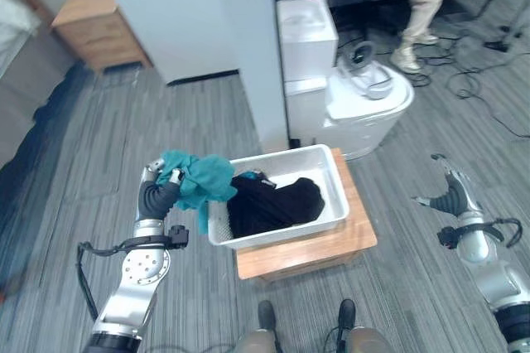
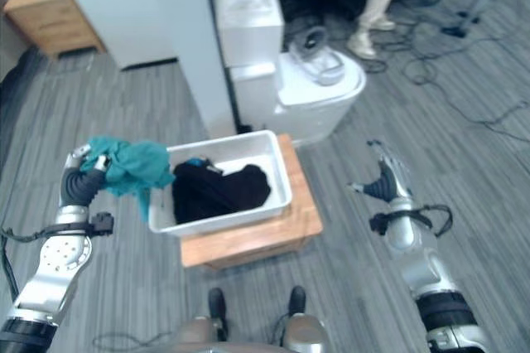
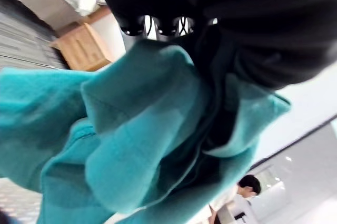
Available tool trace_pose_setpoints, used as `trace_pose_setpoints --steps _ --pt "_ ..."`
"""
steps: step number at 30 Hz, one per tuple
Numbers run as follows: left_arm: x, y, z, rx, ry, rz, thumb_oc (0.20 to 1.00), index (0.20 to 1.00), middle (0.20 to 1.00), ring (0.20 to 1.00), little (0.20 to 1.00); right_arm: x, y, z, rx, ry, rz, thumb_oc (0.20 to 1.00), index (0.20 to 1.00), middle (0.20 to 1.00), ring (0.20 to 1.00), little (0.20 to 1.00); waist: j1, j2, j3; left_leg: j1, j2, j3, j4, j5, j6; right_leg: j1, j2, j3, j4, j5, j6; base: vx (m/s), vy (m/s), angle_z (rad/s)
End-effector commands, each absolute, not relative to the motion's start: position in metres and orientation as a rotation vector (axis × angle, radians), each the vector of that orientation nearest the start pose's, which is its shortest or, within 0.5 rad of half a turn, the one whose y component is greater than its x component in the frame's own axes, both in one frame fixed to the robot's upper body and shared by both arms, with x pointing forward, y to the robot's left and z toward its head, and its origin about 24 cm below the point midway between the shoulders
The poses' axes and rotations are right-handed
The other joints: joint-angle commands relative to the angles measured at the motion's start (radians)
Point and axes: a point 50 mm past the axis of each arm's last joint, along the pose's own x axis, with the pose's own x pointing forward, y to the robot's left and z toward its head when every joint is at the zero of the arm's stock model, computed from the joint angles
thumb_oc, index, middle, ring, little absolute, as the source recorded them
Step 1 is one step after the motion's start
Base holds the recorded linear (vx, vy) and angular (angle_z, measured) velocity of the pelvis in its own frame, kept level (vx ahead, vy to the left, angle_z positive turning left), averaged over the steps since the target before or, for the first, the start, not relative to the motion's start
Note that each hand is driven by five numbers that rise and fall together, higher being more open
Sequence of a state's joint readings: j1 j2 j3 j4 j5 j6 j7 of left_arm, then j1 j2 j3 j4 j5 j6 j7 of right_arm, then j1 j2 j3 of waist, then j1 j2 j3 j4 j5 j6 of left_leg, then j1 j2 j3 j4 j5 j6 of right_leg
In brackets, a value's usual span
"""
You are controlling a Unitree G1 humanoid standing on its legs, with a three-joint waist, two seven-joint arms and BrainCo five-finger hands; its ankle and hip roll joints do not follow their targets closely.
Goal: Tidy up the quilt and then pick up the clothes from the bed and put them into the laundry hamper.
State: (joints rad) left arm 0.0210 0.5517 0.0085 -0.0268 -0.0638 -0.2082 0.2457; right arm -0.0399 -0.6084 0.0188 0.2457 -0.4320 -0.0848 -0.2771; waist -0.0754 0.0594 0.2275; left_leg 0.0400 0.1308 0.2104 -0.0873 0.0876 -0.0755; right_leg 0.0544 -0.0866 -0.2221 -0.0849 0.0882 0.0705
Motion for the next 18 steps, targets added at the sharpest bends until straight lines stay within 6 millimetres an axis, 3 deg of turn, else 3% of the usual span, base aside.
trace_pose_setpoints --steps 1,10,13,18 --pt "0.263 0.243 0.134 0.477 -0.468 0.221 0.2 0.2 0.2 0.2 0.2 0.258 -0.271 0.062 -1.039 -0.078 -0.191 1.0 1.0 1.0 1.0 1.0 -0.032 -0.024 -0.073 0.1 0.08 0.013 0.007 -0.067 -0.073 -0.004 -0.09 0.031 0.0 -0.058 0.104 0.07 -0.027 -0.52" --pt "0.303 0.216 0.128 0.463 -0.408 0.148 0.2 0.2 0.2 0.2 0.2 0.25 -0.265 0.038 -1.02 0.012 -0.13 1.0 1.0 1.0 1.0 1.0 -0.133 0.003 -0.091 0.145 0.085 0.09 0.01 -0.068 -0.081 -0.019 -0.07 0.103 -0.002 -0.06 0.102 0.05 -0.022 -0.36" --pt "0.305 0.212 0.124 0.454 -0.393 0.144 0.2 0.2 0.2 0.2 0.2 0.251 -0.264 0.037 -1.019 0.015 -0.126 1.0 1.0 1.0 1.0 1.0 -0.136 0.004 -0.089 0.147 0.086 0.093 0.01 -0.066 -0.082 -0.02 -0.067 0.105 -0.002 -0.061 0.102 0.02 -0.016 -0.18" --pt "0.304 0.21 0.093 0.539 -0.265 0.131 0.2 0.2 0.2 0.2 0.2 0.248 -0.263 0.023 -1.007 0.07 -0.126 1.0 1.0 1.0 1.0 1.0 -0.136 -0.009 -0.086 0.151 0.094 0.094 0.012 -0.052 -0.087 -0.018 -0.057 0.105 -0.002 -0.063 0.097 0.03 -0.022 -0.05"
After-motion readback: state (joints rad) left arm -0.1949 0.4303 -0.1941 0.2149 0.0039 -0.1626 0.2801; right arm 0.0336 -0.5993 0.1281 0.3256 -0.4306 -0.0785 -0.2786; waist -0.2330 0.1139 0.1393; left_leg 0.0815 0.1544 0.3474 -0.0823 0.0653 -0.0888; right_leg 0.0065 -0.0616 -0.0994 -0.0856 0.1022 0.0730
